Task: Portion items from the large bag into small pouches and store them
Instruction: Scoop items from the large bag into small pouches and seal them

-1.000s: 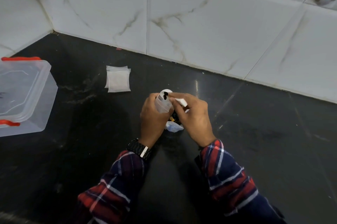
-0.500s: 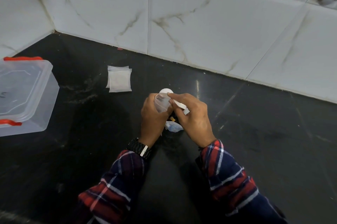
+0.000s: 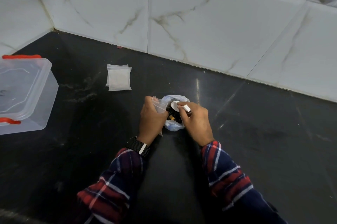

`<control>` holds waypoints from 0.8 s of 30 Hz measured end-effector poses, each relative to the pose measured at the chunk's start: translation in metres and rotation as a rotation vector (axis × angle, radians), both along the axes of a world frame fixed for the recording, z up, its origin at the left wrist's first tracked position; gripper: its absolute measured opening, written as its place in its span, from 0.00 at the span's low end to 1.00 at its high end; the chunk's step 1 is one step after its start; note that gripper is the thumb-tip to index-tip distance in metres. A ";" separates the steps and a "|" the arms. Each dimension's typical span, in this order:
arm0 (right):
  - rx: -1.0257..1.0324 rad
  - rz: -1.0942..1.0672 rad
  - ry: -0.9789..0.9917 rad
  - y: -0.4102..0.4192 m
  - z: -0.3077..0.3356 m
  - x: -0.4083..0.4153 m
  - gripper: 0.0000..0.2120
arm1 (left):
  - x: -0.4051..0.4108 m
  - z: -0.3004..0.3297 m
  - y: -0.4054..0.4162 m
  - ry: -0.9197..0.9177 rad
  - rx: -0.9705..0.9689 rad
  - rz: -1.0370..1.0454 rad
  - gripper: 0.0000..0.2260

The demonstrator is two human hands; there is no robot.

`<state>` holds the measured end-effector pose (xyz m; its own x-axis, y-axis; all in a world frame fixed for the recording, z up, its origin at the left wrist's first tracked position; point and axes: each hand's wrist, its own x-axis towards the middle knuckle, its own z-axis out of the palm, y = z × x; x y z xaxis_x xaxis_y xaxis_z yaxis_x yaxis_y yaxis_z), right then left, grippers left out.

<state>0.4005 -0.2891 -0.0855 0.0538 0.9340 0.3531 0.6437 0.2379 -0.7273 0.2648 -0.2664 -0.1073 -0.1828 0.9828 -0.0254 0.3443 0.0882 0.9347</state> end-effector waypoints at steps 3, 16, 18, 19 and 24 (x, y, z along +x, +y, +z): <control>0.039 0.014 -0.104 0.001 -0.006 0.002 0.09 | 0.000 0.003 -0.002 -0.023 -0.044 -0.003 0.16; -0.059 -0.037 -0.182 0.008 -0.008 -0.003 0.11 | 0.001 0.003 -0.005 -0.065 -0.007 -0.017 0.18; -0.058 -0.024 -0.192 0.009 -0.007 -0.002 0.11 | 0.000 0.002 -0.005 -0.065 -0.004 -0.021 0.18; -0.053 -0.006 -0.209 0.009 -0.007 -0.002 0.11 | 0.000 0.001 -0.004 -0.067 -0.001 -0.023 0.18; -0.038 0.042 -0.216 0.008 -0.010 -0.002 0.08 | 0.003 0.000 -0.003 -0.107 0.006 -0.023 0.19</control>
